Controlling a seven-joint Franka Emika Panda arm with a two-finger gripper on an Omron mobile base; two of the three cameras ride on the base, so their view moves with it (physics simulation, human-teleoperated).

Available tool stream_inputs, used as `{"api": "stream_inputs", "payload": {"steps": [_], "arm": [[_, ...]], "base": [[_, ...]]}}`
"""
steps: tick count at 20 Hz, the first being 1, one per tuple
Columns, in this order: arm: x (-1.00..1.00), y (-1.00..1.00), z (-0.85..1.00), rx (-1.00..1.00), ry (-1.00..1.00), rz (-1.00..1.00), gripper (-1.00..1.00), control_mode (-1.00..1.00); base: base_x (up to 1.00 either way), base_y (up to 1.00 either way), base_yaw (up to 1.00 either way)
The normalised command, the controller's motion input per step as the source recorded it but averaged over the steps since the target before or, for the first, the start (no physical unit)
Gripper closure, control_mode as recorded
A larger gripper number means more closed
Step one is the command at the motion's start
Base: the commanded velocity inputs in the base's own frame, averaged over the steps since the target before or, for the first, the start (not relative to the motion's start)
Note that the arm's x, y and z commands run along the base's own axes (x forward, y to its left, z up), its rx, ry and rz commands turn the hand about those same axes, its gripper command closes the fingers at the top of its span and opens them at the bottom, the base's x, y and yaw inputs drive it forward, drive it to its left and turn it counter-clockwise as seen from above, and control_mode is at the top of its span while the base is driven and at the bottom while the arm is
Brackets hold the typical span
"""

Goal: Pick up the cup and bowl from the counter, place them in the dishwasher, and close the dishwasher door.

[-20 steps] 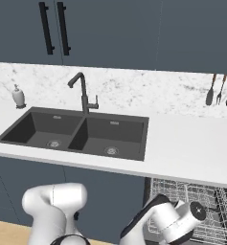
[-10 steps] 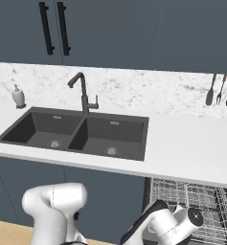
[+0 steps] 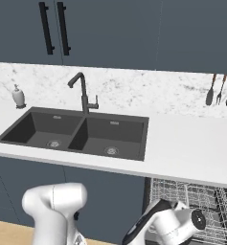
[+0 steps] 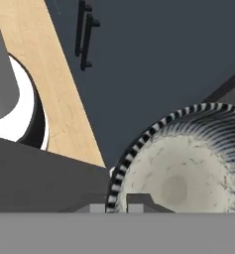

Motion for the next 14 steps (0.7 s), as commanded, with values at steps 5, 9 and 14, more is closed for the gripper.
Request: {"api": "stream_inputs", "payload": {"steps": [5, 9, 14], "arm": [[0.53, 0.00, -0.15, 0.05, -0.12, 0.02, 1.00, -1.00], [0.46, 0.00, -0.09, 0.02, -0.07, 0.00, 1.00, -1.00], [0.44, 0.00, -0.52, 0.00, 0.01, 0.02, 1.00, -1.00]], "base": [[0.00, 0.00, 0.00], [0.00, 0.00, 0.00], [0.00, 0.00, 0.00]]}}
